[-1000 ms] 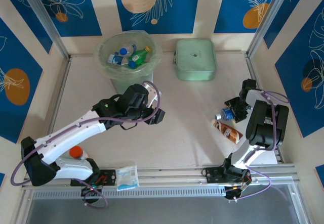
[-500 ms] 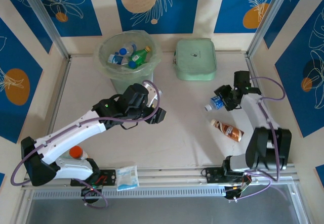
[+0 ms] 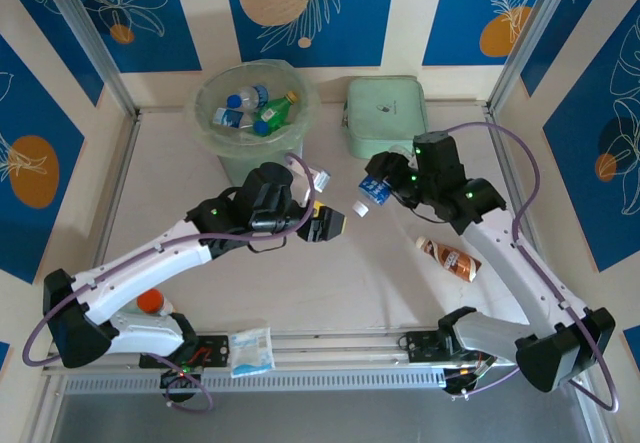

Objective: Put the plastic bottles in the bin

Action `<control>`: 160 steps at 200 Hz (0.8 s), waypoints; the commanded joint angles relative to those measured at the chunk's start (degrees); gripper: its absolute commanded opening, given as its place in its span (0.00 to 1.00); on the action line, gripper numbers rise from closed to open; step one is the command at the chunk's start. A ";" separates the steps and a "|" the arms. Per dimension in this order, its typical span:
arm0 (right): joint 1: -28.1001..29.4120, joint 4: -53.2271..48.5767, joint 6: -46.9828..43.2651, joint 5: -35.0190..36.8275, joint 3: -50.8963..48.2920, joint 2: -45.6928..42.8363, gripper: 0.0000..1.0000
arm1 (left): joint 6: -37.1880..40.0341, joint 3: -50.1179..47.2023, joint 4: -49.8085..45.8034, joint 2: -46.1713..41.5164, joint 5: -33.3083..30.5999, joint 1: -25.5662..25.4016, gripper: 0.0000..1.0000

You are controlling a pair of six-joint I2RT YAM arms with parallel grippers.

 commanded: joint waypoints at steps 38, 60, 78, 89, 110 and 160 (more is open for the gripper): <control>6.54 -0.09 1.79 4.47 5.47 1.26 0.64 | -3.76 -1.92 5.59 1.58 4.56 -0.73 0.63; 8.06 -0.09 1.77 4.79 6.53 2.21 0.64 | -4.06 -2.10 6.17 1.71 4.68 -0.77 0.62; 8.78 -0.18 1.68 5.01 6.90 2.63 0.64 | -3.95 -1.92 6.40 1.59 4.69 -0.73 0.59; 9.00 0.06 1.77 4.84 6.75 2.73 0.64 | -3.80 -1.99 6.51 1.47 4.72 -0.73 0.57; 9.18 0.39 1.94 4.43 6.51 2.89 0.64 | -3.78 -1.75 6.76 1.88 5.23 -0.73 0.53; 9.65 0.71 2.04 4.22 6.47 3.07 0.64 | -3.63 -1.58 7.33 2.17 5.21 -0.73 0.37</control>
